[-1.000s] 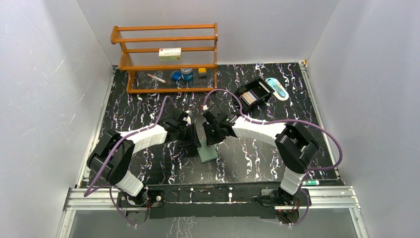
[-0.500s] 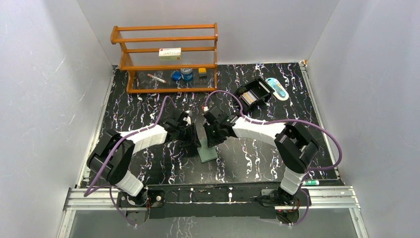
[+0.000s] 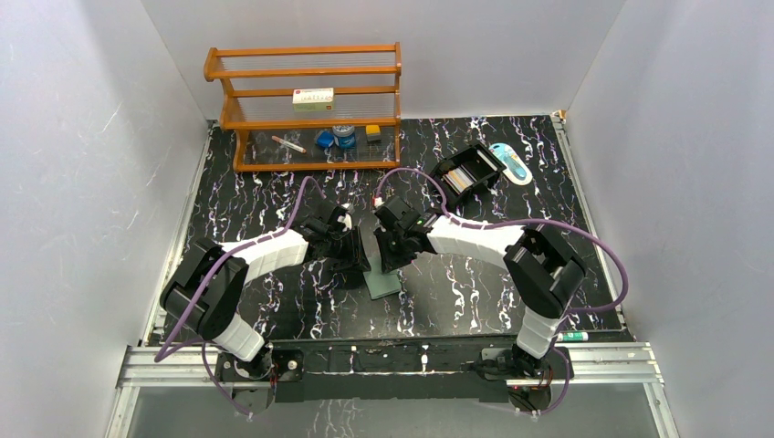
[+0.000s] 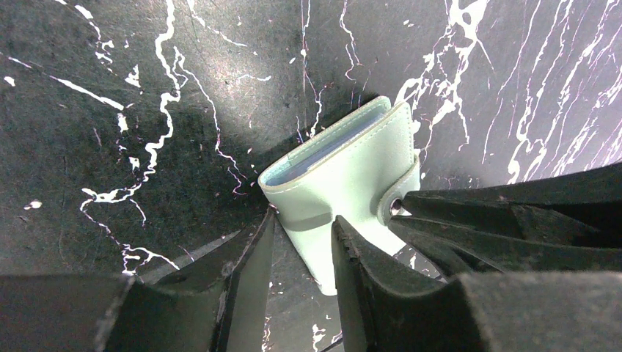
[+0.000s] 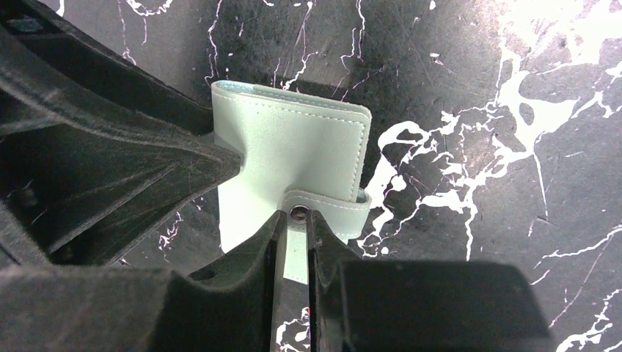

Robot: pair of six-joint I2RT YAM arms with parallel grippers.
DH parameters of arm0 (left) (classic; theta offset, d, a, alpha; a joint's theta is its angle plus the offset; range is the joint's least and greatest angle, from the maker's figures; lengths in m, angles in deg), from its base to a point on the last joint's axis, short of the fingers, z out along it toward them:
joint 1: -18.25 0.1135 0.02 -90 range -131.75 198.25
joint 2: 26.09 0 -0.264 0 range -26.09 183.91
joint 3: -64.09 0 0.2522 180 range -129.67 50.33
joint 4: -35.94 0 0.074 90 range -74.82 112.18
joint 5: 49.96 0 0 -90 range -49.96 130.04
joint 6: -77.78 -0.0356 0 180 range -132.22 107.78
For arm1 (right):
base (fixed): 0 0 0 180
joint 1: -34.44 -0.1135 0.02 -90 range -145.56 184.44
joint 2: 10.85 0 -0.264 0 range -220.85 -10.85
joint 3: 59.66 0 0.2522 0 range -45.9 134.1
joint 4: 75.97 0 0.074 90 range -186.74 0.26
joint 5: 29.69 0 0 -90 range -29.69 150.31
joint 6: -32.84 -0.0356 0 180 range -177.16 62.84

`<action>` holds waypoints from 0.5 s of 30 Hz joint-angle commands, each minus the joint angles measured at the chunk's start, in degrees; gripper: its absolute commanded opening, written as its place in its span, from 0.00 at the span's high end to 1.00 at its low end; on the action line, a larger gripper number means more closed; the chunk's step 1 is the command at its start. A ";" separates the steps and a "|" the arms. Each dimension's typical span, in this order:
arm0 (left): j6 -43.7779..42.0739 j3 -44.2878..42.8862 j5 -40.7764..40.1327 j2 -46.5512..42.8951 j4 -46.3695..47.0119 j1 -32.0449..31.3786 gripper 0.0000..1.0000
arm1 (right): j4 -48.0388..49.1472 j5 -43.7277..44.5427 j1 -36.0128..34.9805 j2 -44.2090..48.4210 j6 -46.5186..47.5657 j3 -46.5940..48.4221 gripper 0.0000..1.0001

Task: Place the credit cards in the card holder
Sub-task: Close the card holder at the center of the board.

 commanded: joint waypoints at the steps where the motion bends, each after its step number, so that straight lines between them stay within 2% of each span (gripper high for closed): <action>1: -0.30 0.01 1.07 -0.97 -0.04 0.14 0.66 | 1.51 -0.62 0.13 -1.07 0.05 -0.50 0.77; 15: -0.10 0.03 1.23 -0.82 0.20 0.08 0.67 | -1.02 2.56 -1.42 -3.26 -0.12 1.05 0.78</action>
